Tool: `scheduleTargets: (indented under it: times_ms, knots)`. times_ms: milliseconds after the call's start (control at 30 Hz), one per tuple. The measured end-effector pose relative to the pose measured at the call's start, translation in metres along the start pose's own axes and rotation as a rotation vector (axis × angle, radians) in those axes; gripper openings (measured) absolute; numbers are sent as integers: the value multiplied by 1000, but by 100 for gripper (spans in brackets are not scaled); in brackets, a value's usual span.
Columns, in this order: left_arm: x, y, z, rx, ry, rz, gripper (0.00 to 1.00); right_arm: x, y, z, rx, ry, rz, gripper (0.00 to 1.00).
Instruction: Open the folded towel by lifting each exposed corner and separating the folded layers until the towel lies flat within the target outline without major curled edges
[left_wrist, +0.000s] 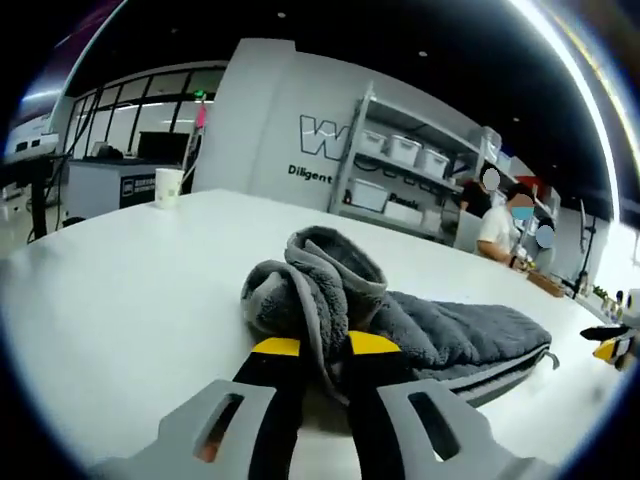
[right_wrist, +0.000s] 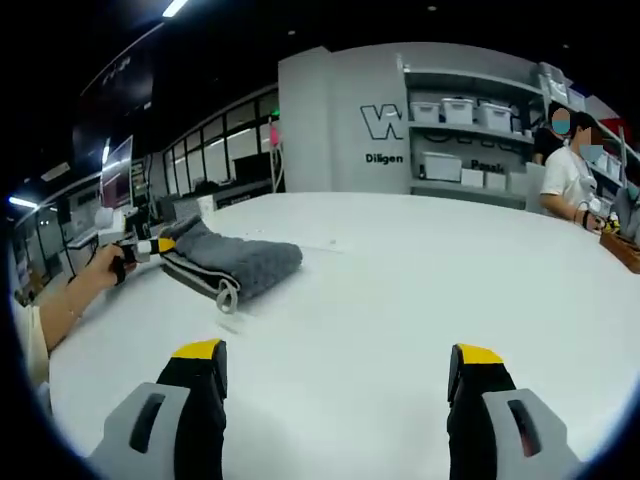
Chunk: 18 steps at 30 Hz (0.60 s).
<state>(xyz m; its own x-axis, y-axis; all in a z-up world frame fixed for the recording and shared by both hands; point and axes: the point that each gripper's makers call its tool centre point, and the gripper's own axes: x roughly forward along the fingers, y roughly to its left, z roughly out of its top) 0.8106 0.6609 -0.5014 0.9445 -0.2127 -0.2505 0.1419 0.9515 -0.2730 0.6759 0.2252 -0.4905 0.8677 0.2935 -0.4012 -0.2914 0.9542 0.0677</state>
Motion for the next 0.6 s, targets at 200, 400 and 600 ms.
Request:
scheduleTargets:
  times_ms: [200,400,600]
  knots:
    - [-6,9,-1,11,26,43,26,0,2,-2,-4,8,3,92]
    - [-17,12,10,38,-12,20,40,0,2,-3,-6,10,3,92]
    - [-28,12,21,67,-54,-13,70,0,2,-4,-9,14,3,92]
